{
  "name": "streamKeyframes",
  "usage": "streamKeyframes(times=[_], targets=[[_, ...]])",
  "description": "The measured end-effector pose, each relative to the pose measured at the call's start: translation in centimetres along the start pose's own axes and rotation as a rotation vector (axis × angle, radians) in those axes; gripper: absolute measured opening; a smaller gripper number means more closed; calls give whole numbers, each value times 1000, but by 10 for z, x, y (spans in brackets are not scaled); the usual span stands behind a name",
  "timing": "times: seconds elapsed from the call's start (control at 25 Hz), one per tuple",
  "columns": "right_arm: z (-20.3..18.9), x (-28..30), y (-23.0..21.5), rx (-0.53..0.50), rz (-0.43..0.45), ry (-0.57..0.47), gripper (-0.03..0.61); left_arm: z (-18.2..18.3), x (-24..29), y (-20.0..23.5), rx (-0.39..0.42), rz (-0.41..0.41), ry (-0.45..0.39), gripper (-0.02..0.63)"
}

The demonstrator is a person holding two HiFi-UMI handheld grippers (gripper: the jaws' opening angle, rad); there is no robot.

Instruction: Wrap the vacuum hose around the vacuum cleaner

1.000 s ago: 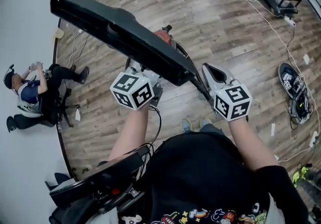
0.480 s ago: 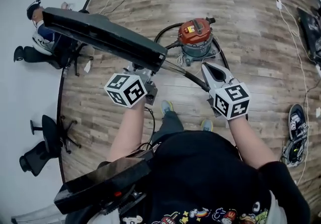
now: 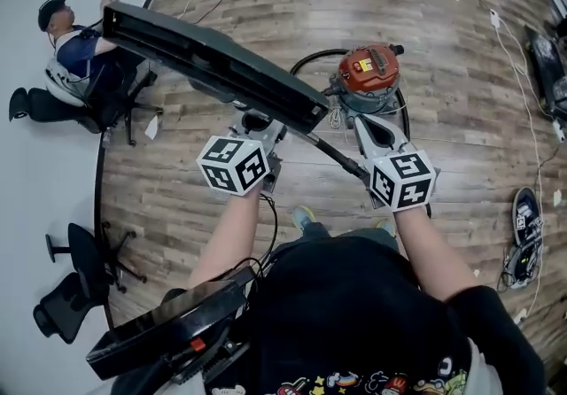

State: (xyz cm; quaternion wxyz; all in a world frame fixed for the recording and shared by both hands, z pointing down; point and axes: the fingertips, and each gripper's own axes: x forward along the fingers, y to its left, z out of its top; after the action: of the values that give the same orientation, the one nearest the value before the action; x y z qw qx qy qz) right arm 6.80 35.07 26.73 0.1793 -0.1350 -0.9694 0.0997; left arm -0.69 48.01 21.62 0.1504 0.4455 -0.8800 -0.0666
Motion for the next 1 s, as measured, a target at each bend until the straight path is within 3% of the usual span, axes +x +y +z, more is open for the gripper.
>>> streamKeyframes(times=[0.16, 0.32, 0.6, 0.8, 1.0], targets=[[-5, 55, 34, 34, -59, 5, 23, 7, -14, 69, -1, -36, 8, 164], [-3, 111, 58, 21, -60, 27, 23, 18, -15, 127, 4, -39, 13, 164], [8, 212, 47, 61, -170, 58, 23, 33, 20, 223, -39, -7, 28, 161], [43, 327, 40, 91, -216, 56, 23, 51, 73, 318, -42, 0, 77, 161], [89, 423, 47, 91, -252, 64, 23, 92, 111, 402, -9, -26, 115, 161]])
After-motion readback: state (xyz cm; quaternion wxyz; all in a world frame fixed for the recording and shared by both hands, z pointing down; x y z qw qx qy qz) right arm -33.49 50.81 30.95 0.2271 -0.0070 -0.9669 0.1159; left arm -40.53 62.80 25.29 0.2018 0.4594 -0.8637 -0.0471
